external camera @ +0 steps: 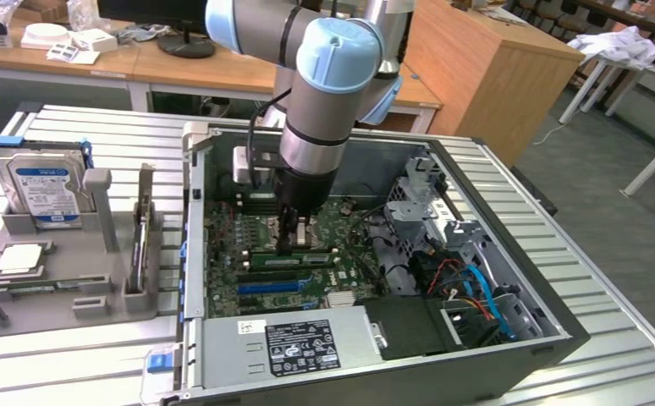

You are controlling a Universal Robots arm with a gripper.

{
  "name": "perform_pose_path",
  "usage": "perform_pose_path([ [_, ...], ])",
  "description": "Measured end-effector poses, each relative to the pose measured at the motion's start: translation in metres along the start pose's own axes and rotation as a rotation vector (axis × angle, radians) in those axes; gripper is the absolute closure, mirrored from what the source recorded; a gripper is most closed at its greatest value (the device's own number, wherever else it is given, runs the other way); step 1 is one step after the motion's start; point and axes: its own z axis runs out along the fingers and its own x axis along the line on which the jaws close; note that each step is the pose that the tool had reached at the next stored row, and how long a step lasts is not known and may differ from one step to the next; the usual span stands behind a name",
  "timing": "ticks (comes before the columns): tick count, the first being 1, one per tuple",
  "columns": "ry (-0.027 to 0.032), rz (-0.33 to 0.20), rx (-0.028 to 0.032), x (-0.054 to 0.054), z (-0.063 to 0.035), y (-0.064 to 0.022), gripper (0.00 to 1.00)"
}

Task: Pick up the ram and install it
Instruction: 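Press down the ram until it locks into place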

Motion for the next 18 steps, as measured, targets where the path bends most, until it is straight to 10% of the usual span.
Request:
perform_pose_path([
  [18,-0.0001,0.0,0.0,0.0,0.0024,-0.0001,0.89],
])
